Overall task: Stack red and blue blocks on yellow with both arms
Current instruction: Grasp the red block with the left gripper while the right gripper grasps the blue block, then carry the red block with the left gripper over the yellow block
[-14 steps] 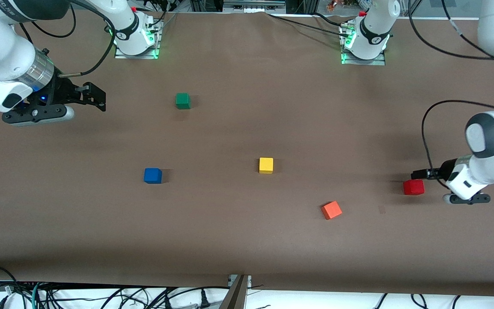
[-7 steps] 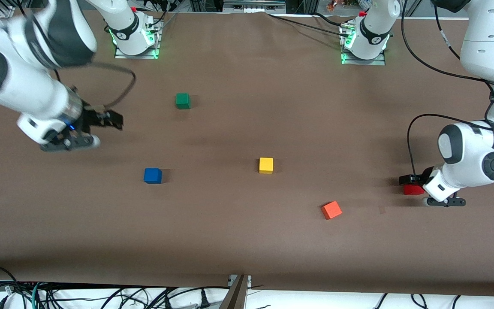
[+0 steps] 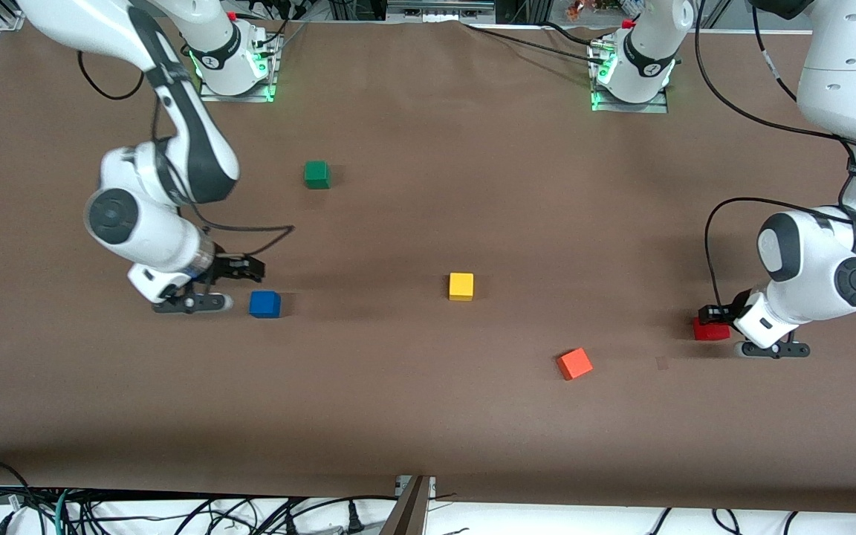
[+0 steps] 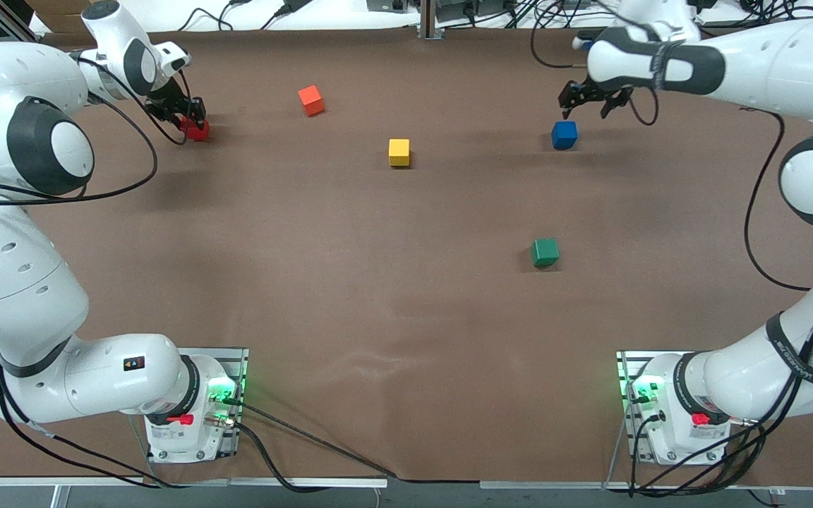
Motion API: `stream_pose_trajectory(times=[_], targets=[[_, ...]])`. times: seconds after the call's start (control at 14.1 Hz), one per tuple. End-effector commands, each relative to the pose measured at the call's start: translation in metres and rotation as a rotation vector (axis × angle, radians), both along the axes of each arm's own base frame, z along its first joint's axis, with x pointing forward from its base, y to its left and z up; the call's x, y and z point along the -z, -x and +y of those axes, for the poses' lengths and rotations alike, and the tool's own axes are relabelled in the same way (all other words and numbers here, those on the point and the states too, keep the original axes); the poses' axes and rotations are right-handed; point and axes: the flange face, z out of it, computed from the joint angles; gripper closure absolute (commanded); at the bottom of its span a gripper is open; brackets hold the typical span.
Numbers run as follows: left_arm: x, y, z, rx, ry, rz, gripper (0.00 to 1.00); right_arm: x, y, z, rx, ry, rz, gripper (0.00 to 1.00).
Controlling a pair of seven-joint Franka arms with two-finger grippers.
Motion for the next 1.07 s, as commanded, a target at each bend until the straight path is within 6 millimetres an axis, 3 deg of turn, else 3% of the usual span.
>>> stream_pose_trajectory(times=[0.0,0.14,0.36,0.5,0.57,0.78,0.99], targets=[[-0.042,-0.016,-0.047,0.071,-0.016,-0.026,1.00,0.022,-0.003,0.014,0.011,-0.009,-0.023,0.00],[-0.067,-0.025,-0.082,0.014,-0.019,-0.002,1.00,0.042,-0.007,0.008,-0.001,-0.008,-0.042,0.00],[-0.089,-0.028,-0.092,0.002,-0.016,0.015,1.00,0.056,-0.010,0.002,-0.024,-0.010,-0.057,0.00],[-0.106,-0.027,-0.133,-0.035,-0.017,0.035,1.00,0.070,-0.011,0.002,-0.020,-0.015,-0.076,0.00],[-0.109,-0.023,-0.160,-0.070,-0.019,0.048,1.00,0.076,-0.013,0.001,-0.020,-0.019,-0.093,0.01],[-0.117,-0.005,-0.269,-0.137,0.002,0.049,1.00,0.091,-0.015,0.006,-0.033,-0.026,-0.123,0.19],[-0.112,0.027,-0.369,-0.137,0.017,0.060,1.00,0.092,-0.016,0.004,-0.043,-0.026,-0.127,0.52]])
